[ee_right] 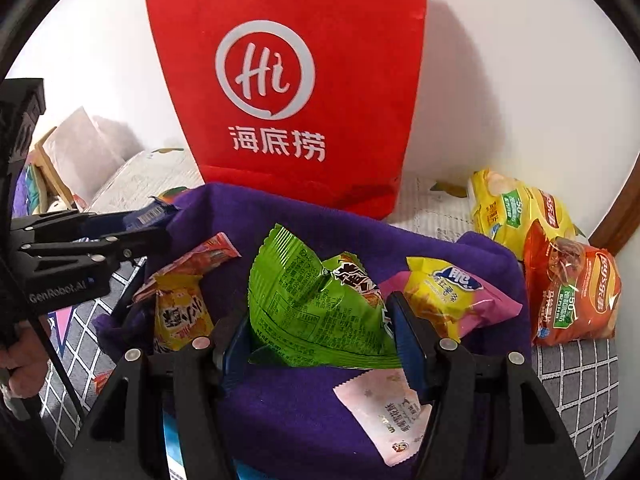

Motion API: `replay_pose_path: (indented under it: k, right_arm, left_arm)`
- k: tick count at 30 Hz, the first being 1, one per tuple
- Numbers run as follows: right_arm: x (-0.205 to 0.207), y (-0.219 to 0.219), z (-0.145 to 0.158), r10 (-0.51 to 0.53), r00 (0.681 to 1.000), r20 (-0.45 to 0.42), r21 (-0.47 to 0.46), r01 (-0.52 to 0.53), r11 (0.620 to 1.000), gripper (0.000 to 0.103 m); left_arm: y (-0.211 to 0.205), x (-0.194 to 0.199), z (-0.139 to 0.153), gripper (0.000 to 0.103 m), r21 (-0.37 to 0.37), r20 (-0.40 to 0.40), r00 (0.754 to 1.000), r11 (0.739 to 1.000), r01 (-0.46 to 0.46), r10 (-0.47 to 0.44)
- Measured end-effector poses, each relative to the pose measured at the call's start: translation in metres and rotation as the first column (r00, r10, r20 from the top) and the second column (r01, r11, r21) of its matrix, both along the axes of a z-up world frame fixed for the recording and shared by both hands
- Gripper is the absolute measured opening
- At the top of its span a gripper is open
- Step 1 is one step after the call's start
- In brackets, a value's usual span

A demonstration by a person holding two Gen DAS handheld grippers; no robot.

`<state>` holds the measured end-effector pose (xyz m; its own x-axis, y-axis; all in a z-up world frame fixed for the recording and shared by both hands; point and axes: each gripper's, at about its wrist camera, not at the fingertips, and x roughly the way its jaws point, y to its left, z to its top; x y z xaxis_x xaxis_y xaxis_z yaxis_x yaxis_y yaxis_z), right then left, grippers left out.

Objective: Organize snacks
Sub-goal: 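Lower both tools onto the towel and open them to release the green bag and blue packet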

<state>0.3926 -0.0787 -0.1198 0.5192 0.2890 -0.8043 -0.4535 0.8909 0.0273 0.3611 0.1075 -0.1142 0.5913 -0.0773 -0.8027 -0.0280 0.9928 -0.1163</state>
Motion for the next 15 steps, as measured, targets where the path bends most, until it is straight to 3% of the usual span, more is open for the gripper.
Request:
replay_pose_path:
  k: [15]
  right_arm:
    - [0.002,0.012,-0.024,0.041,0.996,-0.083,-0.062,-0.046,0.997,0.063]
  left_arm:
    - [-0.007,-0.001,0.004,0.042,-0.026,0.012,1.0,0.999,0.022,-0.022]
